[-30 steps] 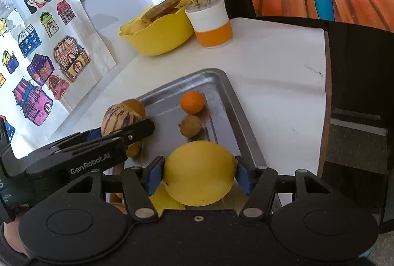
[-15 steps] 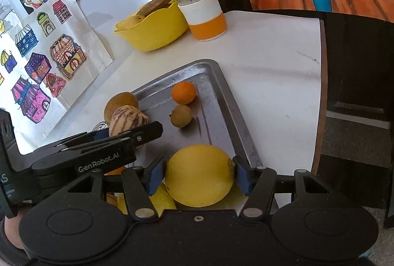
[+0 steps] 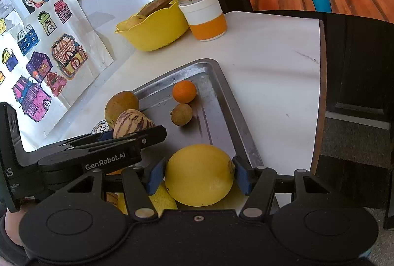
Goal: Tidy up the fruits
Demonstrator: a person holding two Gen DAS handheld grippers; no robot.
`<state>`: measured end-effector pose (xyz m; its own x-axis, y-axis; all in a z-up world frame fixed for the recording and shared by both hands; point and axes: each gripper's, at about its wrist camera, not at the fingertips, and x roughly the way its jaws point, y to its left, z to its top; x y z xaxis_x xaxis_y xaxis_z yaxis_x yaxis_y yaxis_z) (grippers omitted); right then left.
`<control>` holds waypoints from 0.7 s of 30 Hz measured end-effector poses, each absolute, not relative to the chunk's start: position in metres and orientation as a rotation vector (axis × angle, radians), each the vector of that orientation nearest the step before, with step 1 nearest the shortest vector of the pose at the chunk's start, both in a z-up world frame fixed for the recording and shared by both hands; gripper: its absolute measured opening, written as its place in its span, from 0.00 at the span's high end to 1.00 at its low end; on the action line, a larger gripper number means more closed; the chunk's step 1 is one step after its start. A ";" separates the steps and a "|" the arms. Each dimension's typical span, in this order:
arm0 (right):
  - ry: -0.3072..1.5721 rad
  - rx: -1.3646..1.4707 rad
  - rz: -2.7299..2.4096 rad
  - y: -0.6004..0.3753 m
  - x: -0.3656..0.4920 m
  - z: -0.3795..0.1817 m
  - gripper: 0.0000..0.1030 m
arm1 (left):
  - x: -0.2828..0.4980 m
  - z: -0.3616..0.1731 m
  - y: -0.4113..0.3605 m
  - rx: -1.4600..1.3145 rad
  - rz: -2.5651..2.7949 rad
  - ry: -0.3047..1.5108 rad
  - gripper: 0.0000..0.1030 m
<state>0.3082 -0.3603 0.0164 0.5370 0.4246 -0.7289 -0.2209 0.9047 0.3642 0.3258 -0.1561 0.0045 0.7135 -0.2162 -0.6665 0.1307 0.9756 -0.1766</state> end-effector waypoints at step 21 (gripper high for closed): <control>0.822 0.185 0.367 -0.362 0.281 0.028 0.25 | 0.308 0.027 -0.151 -0.146 -0.195 0.698 0.13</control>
